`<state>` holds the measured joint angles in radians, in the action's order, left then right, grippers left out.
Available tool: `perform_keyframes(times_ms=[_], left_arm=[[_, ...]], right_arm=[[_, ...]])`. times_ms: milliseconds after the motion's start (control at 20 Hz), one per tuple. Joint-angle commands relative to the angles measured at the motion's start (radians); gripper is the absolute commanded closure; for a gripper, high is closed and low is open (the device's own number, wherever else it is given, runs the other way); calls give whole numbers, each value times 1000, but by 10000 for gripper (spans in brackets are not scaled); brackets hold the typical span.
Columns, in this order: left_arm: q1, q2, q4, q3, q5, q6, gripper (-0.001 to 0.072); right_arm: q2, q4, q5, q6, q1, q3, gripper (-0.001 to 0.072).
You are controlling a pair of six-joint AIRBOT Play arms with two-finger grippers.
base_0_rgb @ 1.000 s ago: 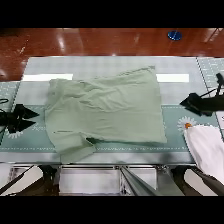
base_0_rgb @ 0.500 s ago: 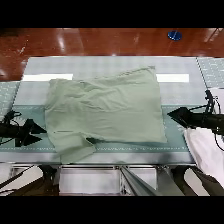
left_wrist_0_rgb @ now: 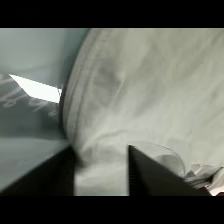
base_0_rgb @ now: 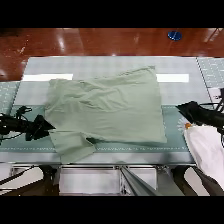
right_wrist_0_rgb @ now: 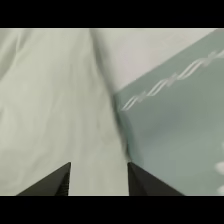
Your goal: Fold the shirts.
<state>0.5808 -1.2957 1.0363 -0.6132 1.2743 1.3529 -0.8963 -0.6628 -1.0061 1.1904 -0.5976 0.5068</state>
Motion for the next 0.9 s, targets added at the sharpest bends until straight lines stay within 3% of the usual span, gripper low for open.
perform_keyframes(times_ms=[0,50,100,150,550,850], left_arm=[[-41,-23,3,-2,-34,-7,607],[-40,-23,2,-5,-33,-11,676],[-41,-23,2,-6,-32,-24,688],[-41,-22,2,-6,-32,-25,688],[-41,-22,2,-7,-17,-25,688],[-41,-22,2,-7,-14,-25,688]], right_arm=[[1,-91,-87,1,-163,18,302],[1,-214,-120,40,-173,16,302],[0,-304,-134,127,-167,-3,303],[0,-345,-150,149,-154,-28,303],[-46,-394,-230,189,109,-131,302],[-169,-304,-153,196,243,-131,303]])
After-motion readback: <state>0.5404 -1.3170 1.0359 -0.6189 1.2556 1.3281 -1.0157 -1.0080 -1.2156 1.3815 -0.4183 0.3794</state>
